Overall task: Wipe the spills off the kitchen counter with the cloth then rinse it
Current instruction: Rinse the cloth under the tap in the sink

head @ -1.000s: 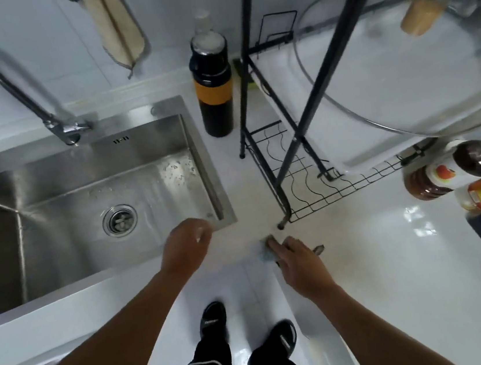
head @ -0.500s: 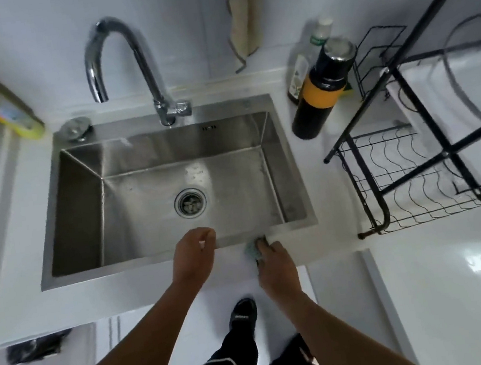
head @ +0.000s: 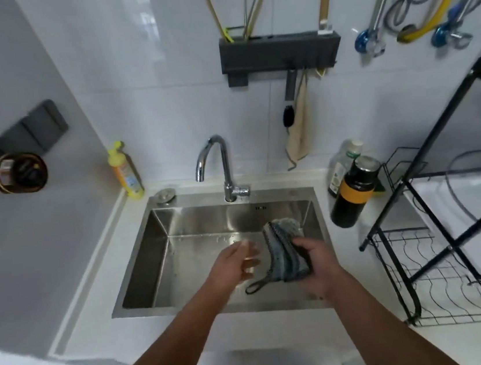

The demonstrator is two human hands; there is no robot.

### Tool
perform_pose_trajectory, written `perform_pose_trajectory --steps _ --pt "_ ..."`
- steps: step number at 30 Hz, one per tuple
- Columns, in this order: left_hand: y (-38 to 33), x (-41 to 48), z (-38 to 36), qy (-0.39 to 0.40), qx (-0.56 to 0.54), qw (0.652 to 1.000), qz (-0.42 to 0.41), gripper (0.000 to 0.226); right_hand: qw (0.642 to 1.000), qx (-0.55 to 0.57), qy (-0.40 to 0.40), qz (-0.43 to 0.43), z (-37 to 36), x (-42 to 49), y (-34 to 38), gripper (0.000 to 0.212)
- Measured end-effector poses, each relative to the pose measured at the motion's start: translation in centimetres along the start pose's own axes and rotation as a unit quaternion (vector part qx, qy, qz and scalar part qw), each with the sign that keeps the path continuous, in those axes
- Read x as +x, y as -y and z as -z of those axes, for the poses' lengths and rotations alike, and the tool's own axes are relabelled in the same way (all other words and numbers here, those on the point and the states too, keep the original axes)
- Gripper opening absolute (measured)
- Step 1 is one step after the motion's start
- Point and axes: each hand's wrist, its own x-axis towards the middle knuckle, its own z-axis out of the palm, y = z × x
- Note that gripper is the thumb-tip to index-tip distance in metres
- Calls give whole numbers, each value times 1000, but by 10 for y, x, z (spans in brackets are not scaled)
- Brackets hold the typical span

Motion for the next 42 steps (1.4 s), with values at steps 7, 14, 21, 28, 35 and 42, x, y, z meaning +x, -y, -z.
perform_pose_trajectory --steps 7,14,21,28,35,42 --pt "-60 20 28 57 -130 990 7 24 997 -59 49 -3 -65 38 17 47" --pt "-61 99 84 6 -172 983 67 27 904 -397 -90 134 -125 127 28 9" --pt "-50 171 163 -58 -231 958 162 31 566 -802 -112 157 -112 235 69 44" --pt "-49 197 185 -66 -266 947 170 28 453 -884 -113 21 -101 295 71 46" --pt "-33 204 170 -35 -184 970 155 45 415 -884 -176 123 -110 302 53 36" --pt "-29 220 155 -13 10 993 118 60 803 -595 11 10 -162 291 47 22"
